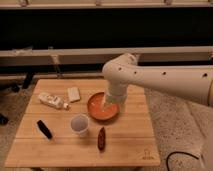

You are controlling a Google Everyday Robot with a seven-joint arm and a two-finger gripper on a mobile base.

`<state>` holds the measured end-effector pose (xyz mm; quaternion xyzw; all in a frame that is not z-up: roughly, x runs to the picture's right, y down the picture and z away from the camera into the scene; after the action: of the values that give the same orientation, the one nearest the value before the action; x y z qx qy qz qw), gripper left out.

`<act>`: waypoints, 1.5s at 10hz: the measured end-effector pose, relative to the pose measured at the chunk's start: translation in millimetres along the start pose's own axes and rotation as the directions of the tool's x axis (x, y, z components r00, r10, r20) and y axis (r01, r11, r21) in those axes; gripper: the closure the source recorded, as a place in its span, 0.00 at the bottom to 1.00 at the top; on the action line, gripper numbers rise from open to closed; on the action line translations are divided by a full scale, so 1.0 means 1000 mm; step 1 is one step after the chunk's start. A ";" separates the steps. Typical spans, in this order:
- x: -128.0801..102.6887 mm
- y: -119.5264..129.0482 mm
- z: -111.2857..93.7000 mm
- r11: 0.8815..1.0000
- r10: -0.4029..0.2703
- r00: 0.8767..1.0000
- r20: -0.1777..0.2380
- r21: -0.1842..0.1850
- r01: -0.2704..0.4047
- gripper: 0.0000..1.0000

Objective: Move the arm in a circular motion

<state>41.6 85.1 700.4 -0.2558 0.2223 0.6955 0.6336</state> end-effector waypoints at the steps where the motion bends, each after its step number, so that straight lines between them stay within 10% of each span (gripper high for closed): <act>1: -0.009 -0.003 0.001 1.000 -0.004 1.000 0.000 0.002 0.004 0.35; 15: -0.104 -0.014 0.002 0.999 -0.051 0.998 0.023 0.005 0.051 0.35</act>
<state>62.0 7.3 768.4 -0.2518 0.2101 0.6816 0.6542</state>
